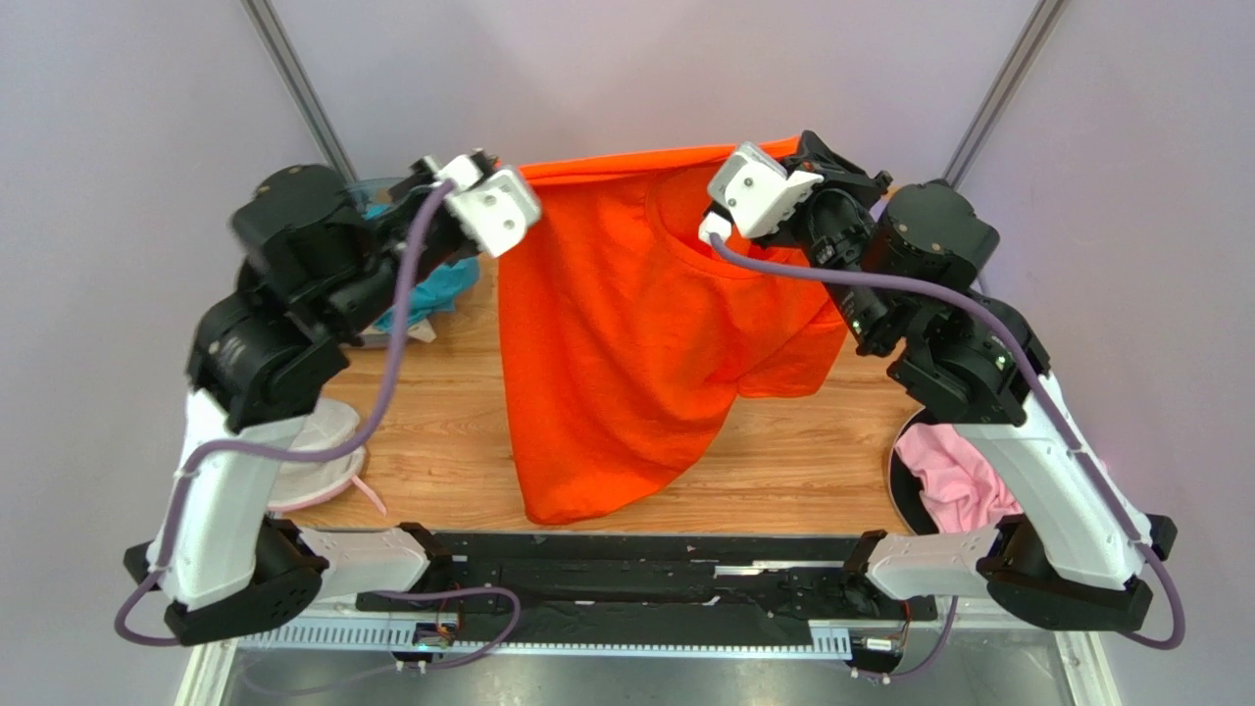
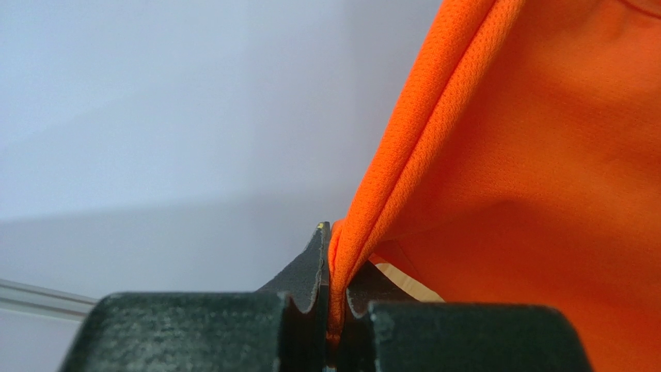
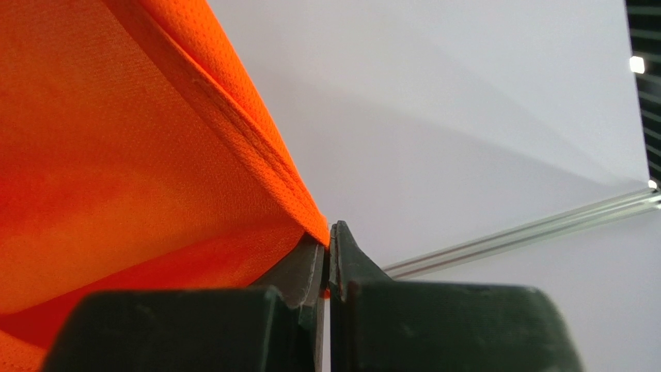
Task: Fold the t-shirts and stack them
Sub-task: Flatten the tshirt out
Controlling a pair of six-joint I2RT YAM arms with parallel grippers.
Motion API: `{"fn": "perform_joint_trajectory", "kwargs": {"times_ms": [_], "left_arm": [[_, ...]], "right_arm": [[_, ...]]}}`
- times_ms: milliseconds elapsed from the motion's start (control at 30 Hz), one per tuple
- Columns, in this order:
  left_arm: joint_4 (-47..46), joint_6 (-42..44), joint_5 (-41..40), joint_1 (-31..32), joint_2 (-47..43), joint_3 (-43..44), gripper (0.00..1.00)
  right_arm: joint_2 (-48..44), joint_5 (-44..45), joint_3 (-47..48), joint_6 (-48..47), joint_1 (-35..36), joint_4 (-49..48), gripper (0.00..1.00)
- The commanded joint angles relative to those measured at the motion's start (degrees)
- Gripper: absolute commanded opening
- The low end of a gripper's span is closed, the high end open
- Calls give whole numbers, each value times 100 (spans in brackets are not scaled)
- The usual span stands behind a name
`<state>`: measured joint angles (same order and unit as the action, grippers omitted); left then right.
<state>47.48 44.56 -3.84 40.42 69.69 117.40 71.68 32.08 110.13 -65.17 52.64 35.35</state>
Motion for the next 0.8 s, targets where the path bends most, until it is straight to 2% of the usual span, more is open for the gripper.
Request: {"fn": "perform_joint_trajectory", "kwargs": {"times_ms": [0, 100, 300, 400, 600, 767], "left_arm": [[-1193, 370, -592, -384, 649, -602, 0], [-2072, 422, -566, -745, 1184, -1016, 0], [-2980, 46, -592, -1045, 2642, -1290, 0], [-3419, -166, -697, -1054, 3433, -1317, 0], [-3781, -447, -996, -1054, 4771, -992, 0], [-3983, -474, -1181, -1054, 4897, -1262, 0]], "right_arm": [[-111, -14, -447, 188, -1120, -415, 0], [231, -699, -571, 653, -2043, -424, 0], [1163, -1247, -1281, 1076, -2986, -1063, 0], [1769, -1292, -1415, 1269, -3277, -1486, 0], [3218, -1046, -994, 1612, -3489, -1628, 0], [3730, -887, -852, 1744, -3489, -1655, 0]]}}
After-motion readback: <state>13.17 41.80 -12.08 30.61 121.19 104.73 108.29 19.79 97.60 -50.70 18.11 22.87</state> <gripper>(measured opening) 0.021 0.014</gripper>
